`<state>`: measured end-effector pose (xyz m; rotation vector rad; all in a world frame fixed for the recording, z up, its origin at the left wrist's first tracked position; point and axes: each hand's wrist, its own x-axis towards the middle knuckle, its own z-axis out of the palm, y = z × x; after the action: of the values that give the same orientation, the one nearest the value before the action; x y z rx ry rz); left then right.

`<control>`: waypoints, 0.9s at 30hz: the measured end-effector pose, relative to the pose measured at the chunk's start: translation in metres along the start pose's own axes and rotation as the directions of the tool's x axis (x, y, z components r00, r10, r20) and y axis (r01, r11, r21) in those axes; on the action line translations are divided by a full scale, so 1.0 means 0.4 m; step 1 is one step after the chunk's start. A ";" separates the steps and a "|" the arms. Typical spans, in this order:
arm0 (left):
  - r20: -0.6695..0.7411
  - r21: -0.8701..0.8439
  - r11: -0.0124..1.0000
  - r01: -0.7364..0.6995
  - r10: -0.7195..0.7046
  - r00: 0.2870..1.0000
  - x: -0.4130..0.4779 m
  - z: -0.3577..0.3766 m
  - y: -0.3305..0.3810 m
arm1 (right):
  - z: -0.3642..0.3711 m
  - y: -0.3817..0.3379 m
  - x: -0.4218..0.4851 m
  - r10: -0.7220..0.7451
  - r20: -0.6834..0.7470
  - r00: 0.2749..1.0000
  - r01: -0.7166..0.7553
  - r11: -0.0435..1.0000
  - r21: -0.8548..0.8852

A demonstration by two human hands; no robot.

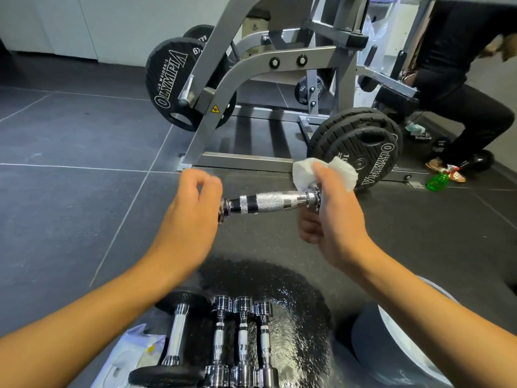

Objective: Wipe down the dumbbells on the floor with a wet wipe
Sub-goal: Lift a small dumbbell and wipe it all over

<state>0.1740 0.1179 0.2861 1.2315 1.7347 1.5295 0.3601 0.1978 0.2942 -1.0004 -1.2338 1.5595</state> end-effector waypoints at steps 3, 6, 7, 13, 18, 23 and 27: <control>-0.013 0.120 0.865 -0.487 0.491 0.871 -0.004 -0.022 0.012 | 0.004 0.003 -0.003 0.191 0.038 0.981 -0.193 0.980 0.052; 0.110 0.230 0.650 -0.724 0.722 0.683 0.011 -0.045 0.018 | 0.003 -0.002 -0.005 0.268 0.088 0.959 -0.270 0.963 0.008; 0.161 0.268 0.550 -0.791 0.784 0.600 0.017 -0.053 0.020 | 0.001 -0.006 -0.004 0.300 0.101 0.948 -0.299 0.954 -0.027; 0.179 0.309 0.547 -0.778 0.770 0.612 0.001 -0.048 0.036 | -0.010 -0.008 -0.010 0.361 0.113 0.926 -0.353 0.932 -0.085; 0.022 0.193 0.943 -0.271 0.272 0.962 -0.007 -0.005 0.033 | 0.000 -0.009 -0.025 0.162 -0.039 0.986 -0.162 0.987 -0.003; 0.234 -0.121 0.877 0.465 -0.430 0.872 0.018 0.007 0.011 | 0.007 -0.008 -0.039 -0.270 -0.106 0.957 0.244 0.947 -0.208; 0.475 -0.041 0.729 0.684 -0.588 0.655 0.007 -0.008 0.005 | 0.010 -0.007 -0.053 -0.458 -0.004 0.889 0.433 0.843 -0.320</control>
<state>0.1705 0.1187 0.2892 0.6463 1.4235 0.8920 0.3626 0.1767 0.2992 -0.8744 -1.5580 0.9699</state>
